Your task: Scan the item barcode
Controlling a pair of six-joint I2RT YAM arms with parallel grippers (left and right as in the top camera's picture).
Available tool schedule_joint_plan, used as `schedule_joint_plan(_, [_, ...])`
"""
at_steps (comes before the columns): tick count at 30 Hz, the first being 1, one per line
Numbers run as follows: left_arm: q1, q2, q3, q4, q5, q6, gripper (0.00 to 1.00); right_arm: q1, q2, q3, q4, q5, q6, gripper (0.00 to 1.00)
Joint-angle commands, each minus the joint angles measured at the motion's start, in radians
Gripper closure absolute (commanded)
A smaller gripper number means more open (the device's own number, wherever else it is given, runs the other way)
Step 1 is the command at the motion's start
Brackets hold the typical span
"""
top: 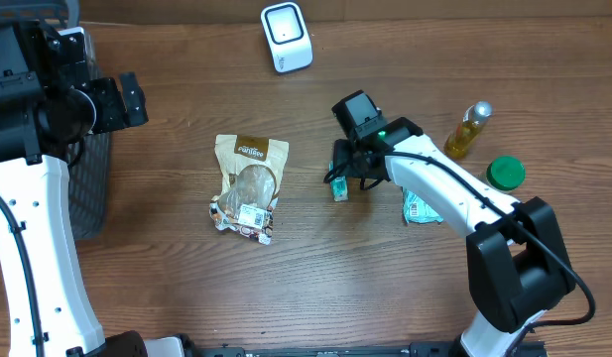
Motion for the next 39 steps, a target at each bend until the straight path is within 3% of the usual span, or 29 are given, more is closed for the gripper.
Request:
schedule_joint_plan(1, [-0.003, 0.001, 0.011, 0.003, -0.002, -0.006, 0.0, -0.023, 0.003, -0.002, 0.009, 0.028, 0.032, 0.73])
schedule_joint_plan(3, [-0.003, 0.001, 0.011, 0.003, -0.002, -0.006, 0.0, -0.029, 0.003, -0.003, 0.008, 0.027, 0.047, 0.92])
schedule_joint_plan(4, [-0.003, 0.001, 0.011, 0.003, -0.002, -0.006, 0.0, -0.03, 0.003, -0.006, 0.009, 0.024, 0.05, 0.96])
schedule_joint_plan(39, [-0.003, 0.001, 0.011, 0.003, -0.002, -0.006, 0.0, -0.012, 0.003, -0.067, 0.029, -0.24, 0.05, 0.96])
